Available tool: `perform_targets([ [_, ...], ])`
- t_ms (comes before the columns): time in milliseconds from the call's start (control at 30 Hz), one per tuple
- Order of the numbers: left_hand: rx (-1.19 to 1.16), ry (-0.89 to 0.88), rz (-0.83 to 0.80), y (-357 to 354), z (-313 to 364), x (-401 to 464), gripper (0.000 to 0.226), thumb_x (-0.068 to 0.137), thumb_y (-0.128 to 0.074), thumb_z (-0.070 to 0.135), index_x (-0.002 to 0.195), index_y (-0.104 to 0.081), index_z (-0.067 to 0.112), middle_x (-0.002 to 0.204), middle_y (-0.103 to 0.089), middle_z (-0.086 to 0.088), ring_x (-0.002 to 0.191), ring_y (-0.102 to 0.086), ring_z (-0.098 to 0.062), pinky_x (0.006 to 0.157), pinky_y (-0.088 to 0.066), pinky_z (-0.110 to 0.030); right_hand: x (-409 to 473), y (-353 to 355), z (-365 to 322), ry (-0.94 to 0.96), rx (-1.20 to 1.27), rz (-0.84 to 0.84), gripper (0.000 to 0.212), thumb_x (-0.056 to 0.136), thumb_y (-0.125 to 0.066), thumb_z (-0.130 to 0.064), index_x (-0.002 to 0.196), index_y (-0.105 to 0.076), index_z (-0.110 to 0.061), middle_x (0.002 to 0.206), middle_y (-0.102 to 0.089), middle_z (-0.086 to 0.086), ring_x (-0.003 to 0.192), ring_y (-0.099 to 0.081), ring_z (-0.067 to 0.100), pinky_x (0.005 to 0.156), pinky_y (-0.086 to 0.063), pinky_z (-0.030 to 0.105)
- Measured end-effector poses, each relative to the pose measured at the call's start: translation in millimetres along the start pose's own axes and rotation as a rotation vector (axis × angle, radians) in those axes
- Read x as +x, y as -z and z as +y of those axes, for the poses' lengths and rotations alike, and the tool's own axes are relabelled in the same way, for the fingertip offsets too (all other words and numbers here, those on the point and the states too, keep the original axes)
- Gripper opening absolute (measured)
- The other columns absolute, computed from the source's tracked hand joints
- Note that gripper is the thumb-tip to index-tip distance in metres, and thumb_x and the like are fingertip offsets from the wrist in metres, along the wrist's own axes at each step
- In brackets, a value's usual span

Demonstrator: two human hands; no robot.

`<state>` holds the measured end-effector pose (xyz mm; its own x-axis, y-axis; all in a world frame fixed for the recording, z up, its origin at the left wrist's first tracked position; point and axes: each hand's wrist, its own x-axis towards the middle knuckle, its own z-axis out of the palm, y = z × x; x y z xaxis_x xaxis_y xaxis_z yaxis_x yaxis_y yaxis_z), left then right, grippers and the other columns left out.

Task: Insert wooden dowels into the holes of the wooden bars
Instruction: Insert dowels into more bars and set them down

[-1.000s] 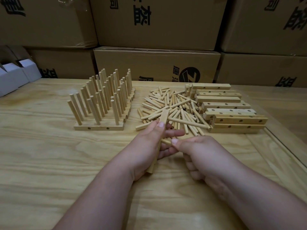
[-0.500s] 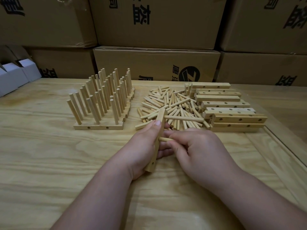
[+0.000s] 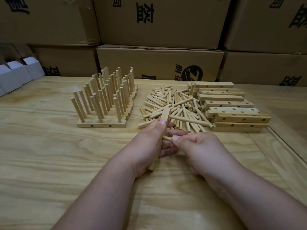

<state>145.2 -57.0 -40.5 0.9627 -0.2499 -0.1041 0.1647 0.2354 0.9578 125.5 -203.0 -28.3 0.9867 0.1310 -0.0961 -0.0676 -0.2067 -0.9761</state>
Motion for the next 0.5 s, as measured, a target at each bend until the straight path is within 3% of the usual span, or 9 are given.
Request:
perform_targets([
  [67,-0.050,0.009,0.012,0.2,0.5,-0.7,0.035,0.110,-0.032,0.034,0.119,-0.055,0.010,0.104,-0.078,-0.010,0.094,-0.076,-0.027,0.077,-0.062,-0.033,-1.9,0.7,-3.1,0.192,-0.205,-0.007,0.032,0.096,-0.062,-0.017,0.073,-0.082,-0.026,0.086,-0.070,-0.036,0.089,-0.061,-0.021,0.075,-0.042,0.003],
  [100,-0.077,0.014,0.018,0.2,0.7,-0.7,0.035,0.110,-0.032,0.034,0.118,-0.055,0.009,0.101,-0.078,-0.010,0.087,-0.077,-0.023,0.072,-0.062,-0.030,-2.1,1.2,-3.5,0.270,-0.316,0.008,0.030,0.095,-0.063,-0.018,0.076,-0.082,-0.030,0.092,-0.067,-0.041,0.097,-0.057,-0.024,0.079,-0.040,0.000],
  [267,-0.132,0.022,0.058,0.2,-0.4,0.2,0.034,0.110,-0.036,0.033,0.112,-0.059,0.009,0.084,-0.078,-0.006,0.063,-0.073,-0.014,0.061,-0.059,-0.027,1.4,8.8,-1.7,0.455,-0.657,0.027,0.020,0.093,-0.065,-0.028,0.087,-0.078,-0.042,0.086,-0.049,-0.057,0.096,-0.046,-0.034,0.081,-0.033,-0.007],
  [400,-0.136,0.034,0.085,1.8,-1.2,1.2,0.034,0.109,-0.039,0.033,0.110,-0.063,0.009,0.085,-0.078,-0.008,0.064,-0.072,-0.015,0.062,-0.060,-0.029,-1.8,9.6,-6.3,0.534,-0.815,0.051,0.017,0.093,-0.063,-0.032,0.099,-0.079,-0.038,0.112,-0.063,-0.039,0.116,-0.049,-0.018,0.087,-0.036,-0.002],
  [500,-0.134,0.047,0.099,3.3,-1.6,1.8,0.035,0.108,-0.041,0.035,0.108,-0.065,0.010,0.082,-0.075,-0.008,0.061,-0.070,-0.015,0.059,-0.059,-0.029,-5.9,7.8,-10.8,0.586,-0.934,0.077,0.023,0.094,-0.060,-0.036,0.109,-0.077,-0.035,0.114,-0.070,-0.026,0.109,-0.065,0.002,0.090,-0.052,0.022],
])
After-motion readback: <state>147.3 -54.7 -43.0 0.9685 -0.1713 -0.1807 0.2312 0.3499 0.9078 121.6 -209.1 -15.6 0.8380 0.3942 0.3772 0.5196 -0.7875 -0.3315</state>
